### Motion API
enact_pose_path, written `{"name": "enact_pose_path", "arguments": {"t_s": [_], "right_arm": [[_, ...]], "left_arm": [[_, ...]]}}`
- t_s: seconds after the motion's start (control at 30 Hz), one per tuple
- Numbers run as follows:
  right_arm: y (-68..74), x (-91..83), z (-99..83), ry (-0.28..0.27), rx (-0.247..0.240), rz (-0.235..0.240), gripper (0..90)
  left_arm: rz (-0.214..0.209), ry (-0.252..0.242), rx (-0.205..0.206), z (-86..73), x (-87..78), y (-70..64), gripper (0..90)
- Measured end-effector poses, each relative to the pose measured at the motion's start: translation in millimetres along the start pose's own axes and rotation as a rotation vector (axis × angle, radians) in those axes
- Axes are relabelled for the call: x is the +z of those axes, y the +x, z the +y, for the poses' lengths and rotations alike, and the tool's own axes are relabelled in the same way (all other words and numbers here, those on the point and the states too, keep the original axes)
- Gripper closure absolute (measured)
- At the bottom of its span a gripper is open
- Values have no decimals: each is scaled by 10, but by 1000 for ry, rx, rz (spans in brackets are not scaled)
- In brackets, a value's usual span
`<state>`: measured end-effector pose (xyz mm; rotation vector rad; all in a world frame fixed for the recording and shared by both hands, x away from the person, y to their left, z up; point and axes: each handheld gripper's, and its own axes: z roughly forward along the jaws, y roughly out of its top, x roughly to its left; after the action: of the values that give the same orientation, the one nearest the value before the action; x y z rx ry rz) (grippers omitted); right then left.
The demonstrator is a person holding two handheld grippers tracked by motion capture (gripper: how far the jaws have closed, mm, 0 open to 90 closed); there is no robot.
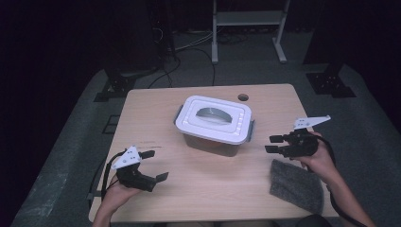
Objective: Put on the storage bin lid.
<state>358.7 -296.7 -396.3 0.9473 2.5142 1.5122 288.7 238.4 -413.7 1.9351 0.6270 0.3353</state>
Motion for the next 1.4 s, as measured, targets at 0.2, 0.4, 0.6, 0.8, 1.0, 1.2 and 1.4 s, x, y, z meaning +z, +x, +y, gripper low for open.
{"name": "enact_pose_path", "arguments": {"t_s": [0.2,0.4,0.6,0.8,1.0,1.2,1.4], "right_arm": [[-15,-43,-136,-1,30,-3,423],[-20,-63,-254,0,51,-2,422],[-24,-63,-359,-4,69,0,420],[-12,-61,-438,0,77,-1,417],[-8,-80,-505,-1,84,-4,416],[-3,-106,-579,-3,96,-6,415],[12,-138,-633,-9,103,-9,414]], "left_arm": [[-4,3,-1,1,13,-9,25],[-4,2,3,8,18,-16,25],[-6,4,2,7,28,-21,25],[-6,4,2,6,28,-21,25],[-8,6,2,6,34,-24,25],[-8,6,3,7,44,-27,25],[-10,8,3,7,52,-31,25]]}}
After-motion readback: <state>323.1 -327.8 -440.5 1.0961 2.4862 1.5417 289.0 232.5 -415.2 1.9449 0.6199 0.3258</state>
